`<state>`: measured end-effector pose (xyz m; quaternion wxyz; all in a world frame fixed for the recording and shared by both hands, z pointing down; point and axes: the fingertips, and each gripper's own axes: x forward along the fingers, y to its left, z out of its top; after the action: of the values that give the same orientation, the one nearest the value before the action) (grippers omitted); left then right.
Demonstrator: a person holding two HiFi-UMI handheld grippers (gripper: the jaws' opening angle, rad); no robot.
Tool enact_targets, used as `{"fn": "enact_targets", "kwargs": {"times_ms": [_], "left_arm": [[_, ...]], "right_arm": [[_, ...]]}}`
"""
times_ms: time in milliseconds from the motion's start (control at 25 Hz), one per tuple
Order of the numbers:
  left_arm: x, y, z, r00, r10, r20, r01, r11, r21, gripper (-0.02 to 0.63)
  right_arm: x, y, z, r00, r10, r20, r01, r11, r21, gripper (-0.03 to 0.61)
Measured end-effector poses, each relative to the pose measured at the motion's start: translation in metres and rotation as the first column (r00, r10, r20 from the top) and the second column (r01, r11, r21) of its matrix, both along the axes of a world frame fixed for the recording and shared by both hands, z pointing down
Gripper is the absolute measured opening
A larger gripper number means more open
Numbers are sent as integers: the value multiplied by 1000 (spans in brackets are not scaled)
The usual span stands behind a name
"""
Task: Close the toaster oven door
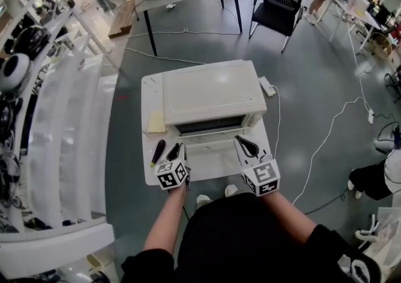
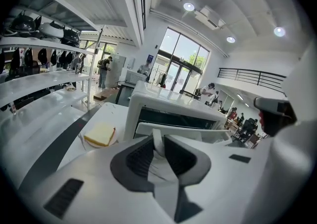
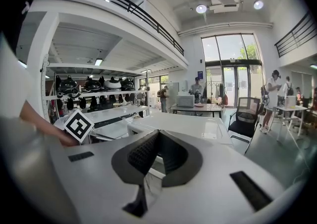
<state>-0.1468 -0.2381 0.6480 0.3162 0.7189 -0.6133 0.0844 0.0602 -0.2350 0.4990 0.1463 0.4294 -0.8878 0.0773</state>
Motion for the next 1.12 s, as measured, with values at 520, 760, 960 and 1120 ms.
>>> {"fn": "enact_targets", "kwargs": {"times_ms": [520, 760, 960, 1120], "left_arm": [[-1, -21, -9, 1000, -4, -11, 5, 1000, 12, 81], [-3, -32, -11, 1000, -7, -15, 8, 1000, 18, 81], [-1, -43, -14, 1000, -15, -14, 16, 1000, 21, 80], [-2, -47, -16, 1000, -19, -12, 19, 1000, 22, 80]], "right_arm": [[2, -8, 0, 1000, 5, 8, -5, 1000, 2, 21], [4, -12, 2, 1000, 15, 11, -15, 1000, 0, 21], [14, -16, 0, 1000, 25, 13, -25, 1000, 4, 21], [20, -17, -2, 999, 40, 11, -40, 999, 6, 21]]}}
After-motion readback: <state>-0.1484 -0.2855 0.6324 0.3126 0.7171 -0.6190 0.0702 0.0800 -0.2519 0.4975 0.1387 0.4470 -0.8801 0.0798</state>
